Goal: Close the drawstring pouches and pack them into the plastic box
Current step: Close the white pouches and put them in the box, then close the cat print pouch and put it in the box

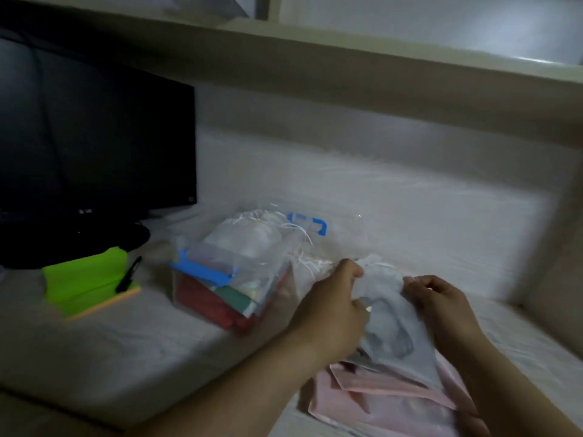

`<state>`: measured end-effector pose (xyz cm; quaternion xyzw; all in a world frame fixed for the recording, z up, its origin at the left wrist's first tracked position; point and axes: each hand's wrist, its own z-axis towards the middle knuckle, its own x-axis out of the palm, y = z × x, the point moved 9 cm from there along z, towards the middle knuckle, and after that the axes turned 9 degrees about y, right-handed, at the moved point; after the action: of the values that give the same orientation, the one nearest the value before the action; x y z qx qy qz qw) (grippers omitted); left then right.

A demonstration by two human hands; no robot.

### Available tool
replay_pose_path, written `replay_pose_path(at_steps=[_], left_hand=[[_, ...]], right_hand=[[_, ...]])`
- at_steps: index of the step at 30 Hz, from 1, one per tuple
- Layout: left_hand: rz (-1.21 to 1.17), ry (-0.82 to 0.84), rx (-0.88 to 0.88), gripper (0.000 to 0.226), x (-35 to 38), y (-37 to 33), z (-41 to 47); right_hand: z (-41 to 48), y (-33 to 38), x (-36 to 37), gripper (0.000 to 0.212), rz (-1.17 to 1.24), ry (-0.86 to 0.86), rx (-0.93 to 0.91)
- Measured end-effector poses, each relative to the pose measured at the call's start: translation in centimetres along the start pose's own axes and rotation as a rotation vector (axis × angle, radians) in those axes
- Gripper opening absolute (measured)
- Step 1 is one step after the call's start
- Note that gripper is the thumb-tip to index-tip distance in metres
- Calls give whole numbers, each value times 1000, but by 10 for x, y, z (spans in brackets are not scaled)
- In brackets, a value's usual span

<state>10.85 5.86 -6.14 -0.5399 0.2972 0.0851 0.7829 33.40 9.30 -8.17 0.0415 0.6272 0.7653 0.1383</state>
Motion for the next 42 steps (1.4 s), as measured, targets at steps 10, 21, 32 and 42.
replay_pose_path(at_steps=[10,21,32,42], left_hand=[[231,-440,135,24,-183,-34,-1],[527,-217,-270,23,-228,60,11],[529,-136,42,14,-113,-28,58],[413,85,-54,22,14,29,81]], right_hand=[[47,130,108,8,-96,122,-156],[56,94,182,20,-481,212,-135],[32,42,63,14,-322,128,33],[31,-26,2,17,-512,47,92]])
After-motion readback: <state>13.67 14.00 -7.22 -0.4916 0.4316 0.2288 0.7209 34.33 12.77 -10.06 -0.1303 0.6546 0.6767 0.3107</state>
